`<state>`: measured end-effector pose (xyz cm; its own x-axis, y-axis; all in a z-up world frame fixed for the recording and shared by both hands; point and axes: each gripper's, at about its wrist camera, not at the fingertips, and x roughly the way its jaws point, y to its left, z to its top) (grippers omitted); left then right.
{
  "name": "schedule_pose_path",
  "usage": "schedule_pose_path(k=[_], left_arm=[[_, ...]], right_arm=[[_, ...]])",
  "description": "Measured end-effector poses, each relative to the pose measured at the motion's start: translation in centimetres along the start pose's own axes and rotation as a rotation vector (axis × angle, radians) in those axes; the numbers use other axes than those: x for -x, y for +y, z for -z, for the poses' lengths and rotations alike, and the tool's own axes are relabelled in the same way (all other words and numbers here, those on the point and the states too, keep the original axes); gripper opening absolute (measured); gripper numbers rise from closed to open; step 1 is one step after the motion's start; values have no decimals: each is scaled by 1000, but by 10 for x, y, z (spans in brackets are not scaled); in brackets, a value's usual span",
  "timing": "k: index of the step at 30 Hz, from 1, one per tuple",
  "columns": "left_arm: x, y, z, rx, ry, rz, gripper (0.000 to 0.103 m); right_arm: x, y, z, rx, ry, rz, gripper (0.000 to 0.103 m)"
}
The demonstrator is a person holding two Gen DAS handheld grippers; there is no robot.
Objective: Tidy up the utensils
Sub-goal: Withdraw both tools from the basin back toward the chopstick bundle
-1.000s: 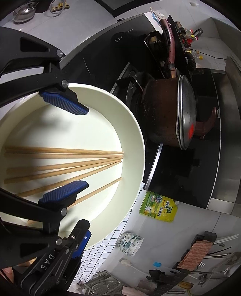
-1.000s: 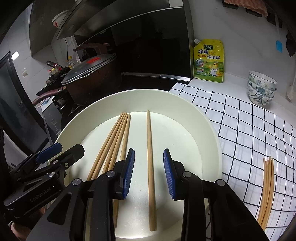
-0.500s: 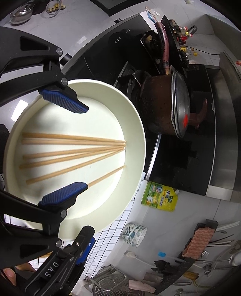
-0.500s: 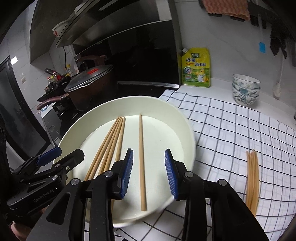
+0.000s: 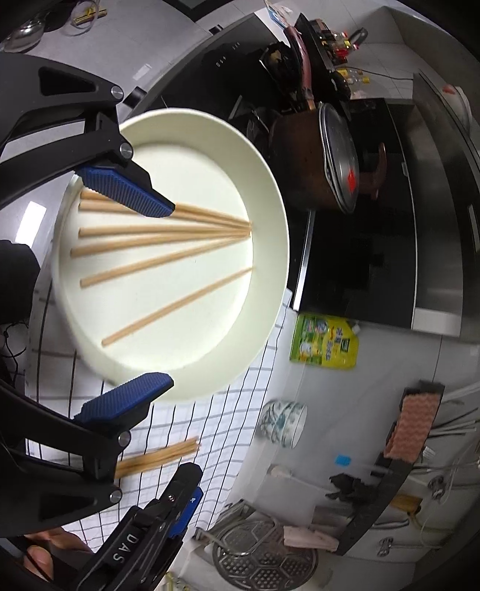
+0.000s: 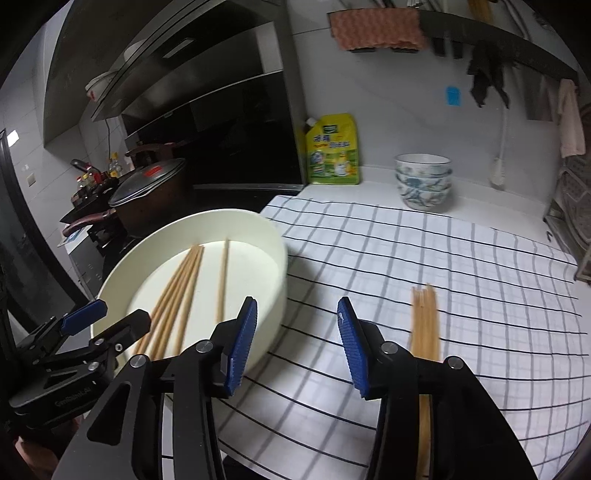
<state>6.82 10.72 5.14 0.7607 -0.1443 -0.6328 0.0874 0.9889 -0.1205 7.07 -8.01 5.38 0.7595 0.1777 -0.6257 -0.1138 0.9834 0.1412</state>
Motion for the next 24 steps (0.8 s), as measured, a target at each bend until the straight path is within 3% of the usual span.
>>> schedule_pose_path(k=[11,18,24], left_arm=[[5,-69,14,-89,0,74,87],[-2,-96,23,-74,6,100,90],[-20,-109,36,-89,42,75,90]], right_arm=[[24,-89,33,-34,40,164,49],[17,-122,56,-66,103,184,51],[-8,-129,68,-46,165,182,51]])
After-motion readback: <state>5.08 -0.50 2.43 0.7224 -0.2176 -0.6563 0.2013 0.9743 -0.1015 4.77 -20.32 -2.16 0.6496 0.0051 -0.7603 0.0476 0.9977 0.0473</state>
